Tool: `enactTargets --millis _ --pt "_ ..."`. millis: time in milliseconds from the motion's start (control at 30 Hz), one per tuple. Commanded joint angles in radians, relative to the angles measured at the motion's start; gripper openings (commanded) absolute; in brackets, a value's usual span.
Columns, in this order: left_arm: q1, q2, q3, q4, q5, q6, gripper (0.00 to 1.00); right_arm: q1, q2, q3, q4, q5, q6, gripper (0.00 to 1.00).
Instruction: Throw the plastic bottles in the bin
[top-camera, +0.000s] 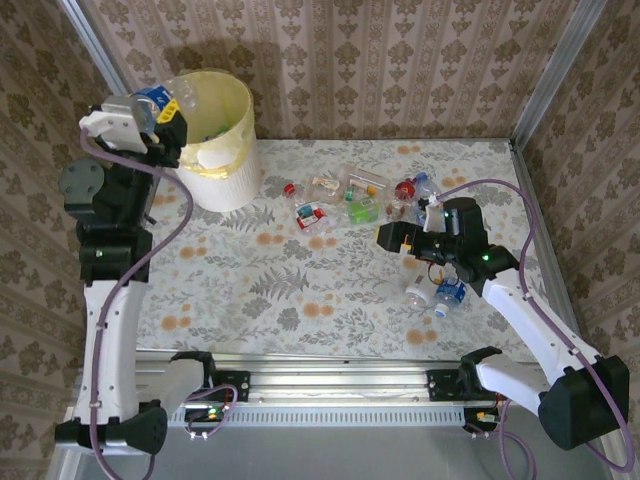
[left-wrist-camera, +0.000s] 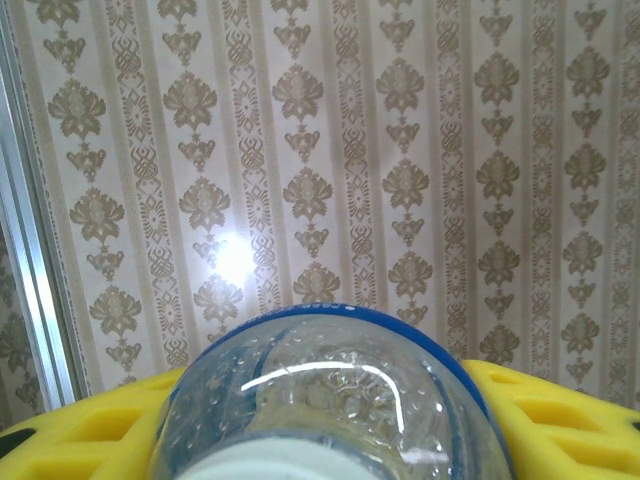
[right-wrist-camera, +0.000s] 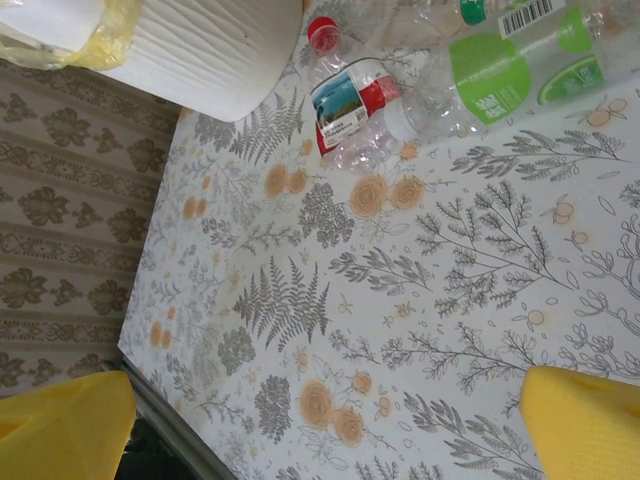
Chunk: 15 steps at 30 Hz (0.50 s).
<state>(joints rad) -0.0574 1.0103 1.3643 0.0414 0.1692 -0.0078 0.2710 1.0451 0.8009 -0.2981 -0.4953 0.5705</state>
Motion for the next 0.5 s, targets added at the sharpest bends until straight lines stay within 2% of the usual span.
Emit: enactTargets --millis 0,33,133,233,267,333,467 --pt "0.033 0.092 0.085 0.006 0.036 -0.033 0.36 0.000 -0.030 -0.005 -0.050 0.028 -0.035 1.00" --pt "0.046 0.143 0.129 -0.034 0.043 -0.042 0.37 0.000 -0.036 -0.006 -0.058 0.030 -0.038 1.00" --pt "0.101 0.335 0.293 -0.181 0.105 -0.094 0.51 0.000 -0.053 -0.006 -0.067 0.028 -0.038 1.00" --pt "0.117 0.533 0.508 -0.376 0.099 -0.114 0.96 -0.002 -0.072 -0.003 -0.070 0.017 -0.032 1.00" --pt "0.119 0.585 0.593 -0.445 0.095 -0.120 1.00 -0.002 -0.080 -0.002 -0.073 0.013 -0.031 1.00" --pt "0.118 0.623 0.680 -0.508 0.115 -0.149 1.00 -0.001 -0.100 -0.003 -0.082 0.013 -0.028 1.00" --pt "0.104 0.548 0.659 -0.477 0.082 -0.167 1.00 -0.003 -0.130 -0.021 -0.091 0.021 -0.030 1.00"
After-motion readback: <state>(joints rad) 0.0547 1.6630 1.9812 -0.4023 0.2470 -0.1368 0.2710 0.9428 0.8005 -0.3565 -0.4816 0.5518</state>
